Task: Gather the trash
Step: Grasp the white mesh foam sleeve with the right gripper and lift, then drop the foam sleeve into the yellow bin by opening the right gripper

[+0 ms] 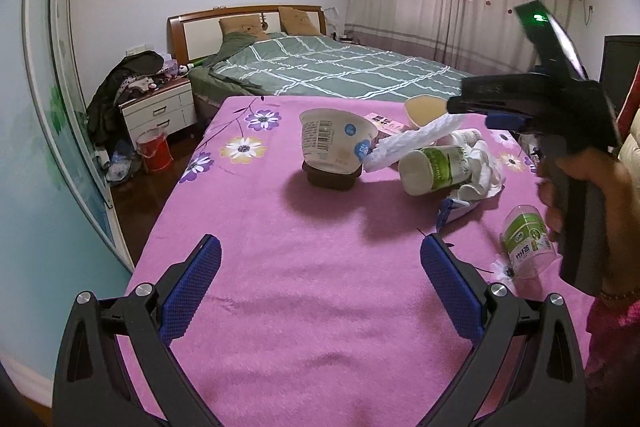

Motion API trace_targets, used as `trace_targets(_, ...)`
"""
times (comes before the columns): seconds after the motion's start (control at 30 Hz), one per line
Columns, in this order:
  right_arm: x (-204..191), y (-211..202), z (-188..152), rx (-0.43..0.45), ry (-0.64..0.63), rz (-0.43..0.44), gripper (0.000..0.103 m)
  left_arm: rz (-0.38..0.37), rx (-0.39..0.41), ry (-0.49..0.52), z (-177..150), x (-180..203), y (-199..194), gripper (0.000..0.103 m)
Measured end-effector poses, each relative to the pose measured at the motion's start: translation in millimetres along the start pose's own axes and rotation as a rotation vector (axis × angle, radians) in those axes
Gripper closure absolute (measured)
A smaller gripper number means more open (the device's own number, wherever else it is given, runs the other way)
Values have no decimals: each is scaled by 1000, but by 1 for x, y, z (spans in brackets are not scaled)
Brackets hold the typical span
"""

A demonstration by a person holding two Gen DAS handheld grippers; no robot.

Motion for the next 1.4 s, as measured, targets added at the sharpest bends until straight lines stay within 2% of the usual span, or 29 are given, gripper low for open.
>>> trace_targets(0.13, -4, 17, -2, -36, 20, -9, 43, -4, -2, 0, 0, 0, 2, 5)
trace_targets(0.2, -5, 25, -2, -53, 34, -3, 53, -5, -1, -2, -2, -1, 1, 5)
trace_targets(0.27, -6, 29, -4, -71, 55, 16, 76, -7, -2, -4, -2, -2, 1, 5)
trace_targets(0.37, -7, 29, -8, -68, 82, 41, 87, -7, -1, -4, -3, -3, 1, 5)
trace_targets(0.67, -16, -22, 1, 49, 82, 118, 90, -13, 11, 14, -1, 7, -3, 5)
trace_targets(0.87, 0, -71, 1, 134, 49, 105, 90, -23, 11, 25, -2, 16, -3, 5)
trace_targets(1.1, 80, -121, -15, 221, 78, -43, 90, -48, 10, 47, -2, 33, -4, 5)
trace_targets(1.4, 237, -154, -64, 232, 240, -295, 90, -84, -6, 96, -5, 71, 2, 5)
Point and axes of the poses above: each gripper's, at about its wrist camera, not at the fingertips, and y roughly the way its jaws point, x to its right, z to its top, the point moved 8 cm from there along y, roughly the way its jaws point
